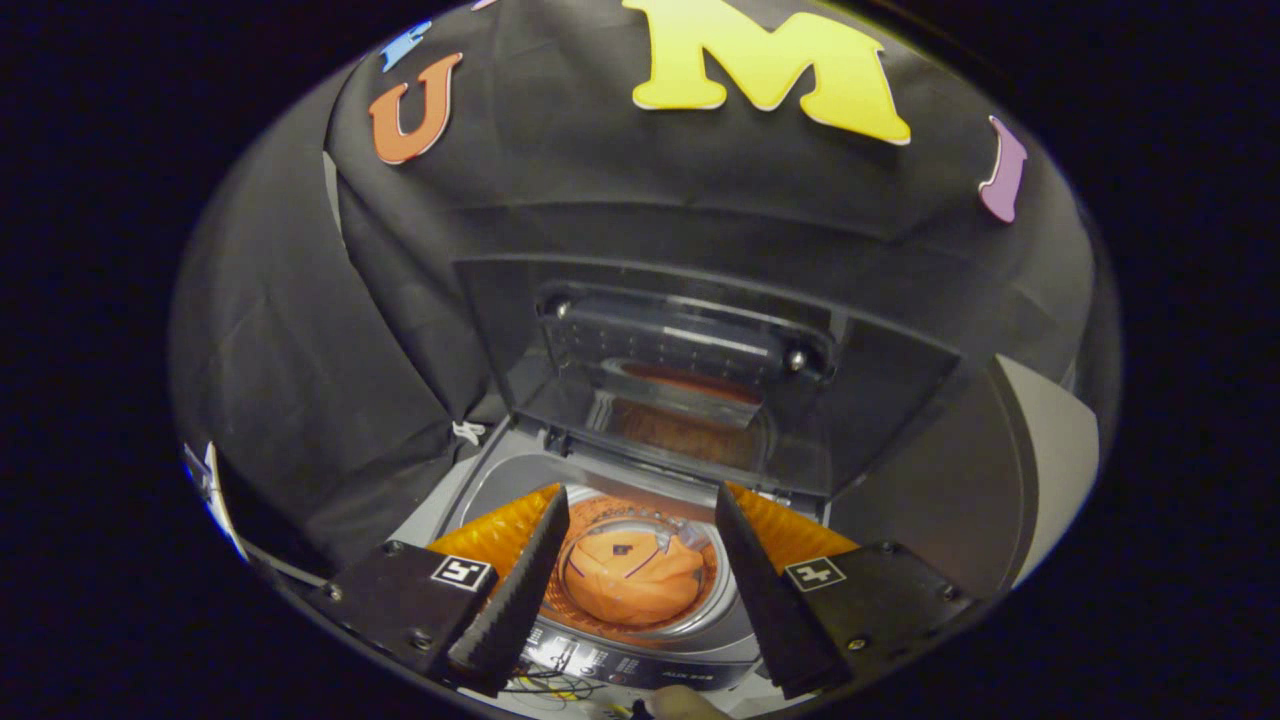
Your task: Put the clothes into the washing machine and then close the washing machine lid.
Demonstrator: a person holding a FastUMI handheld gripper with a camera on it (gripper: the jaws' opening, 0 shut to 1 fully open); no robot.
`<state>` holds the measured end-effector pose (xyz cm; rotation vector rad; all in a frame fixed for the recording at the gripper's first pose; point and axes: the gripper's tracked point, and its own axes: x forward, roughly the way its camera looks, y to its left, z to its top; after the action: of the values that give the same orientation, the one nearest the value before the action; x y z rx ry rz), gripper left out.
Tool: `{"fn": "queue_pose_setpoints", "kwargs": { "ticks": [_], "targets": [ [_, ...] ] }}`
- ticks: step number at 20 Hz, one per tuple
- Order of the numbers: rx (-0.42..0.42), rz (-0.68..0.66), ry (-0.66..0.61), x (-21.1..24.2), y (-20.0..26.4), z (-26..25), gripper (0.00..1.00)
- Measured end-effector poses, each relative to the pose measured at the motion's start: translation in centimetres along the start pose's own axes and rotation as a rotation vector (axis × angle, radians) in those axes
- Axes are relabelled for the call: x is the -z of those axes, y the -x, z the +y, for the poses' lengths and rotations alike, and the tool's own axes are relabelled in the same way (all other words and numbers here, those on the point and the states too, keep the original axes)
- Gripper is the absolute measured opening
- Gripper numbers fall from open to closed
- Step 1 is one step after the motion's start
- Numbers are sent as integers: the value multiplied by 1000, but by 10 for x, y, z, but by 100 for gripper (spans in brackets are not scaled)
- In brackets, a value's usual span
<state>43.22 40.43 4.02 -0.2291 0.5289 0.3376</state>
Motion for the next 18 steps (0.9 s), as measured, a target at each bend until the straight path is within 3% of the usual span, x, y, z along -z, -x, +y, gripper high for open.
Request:
{"fn": "queue_pose_setpoints", "kwargs": {
  "ticks": [8,18],
  "targets": [
    [3,-151,-37,-70,29,11,92],
    [92,-245,-167,-137,29,-9,92]
  ]
}}
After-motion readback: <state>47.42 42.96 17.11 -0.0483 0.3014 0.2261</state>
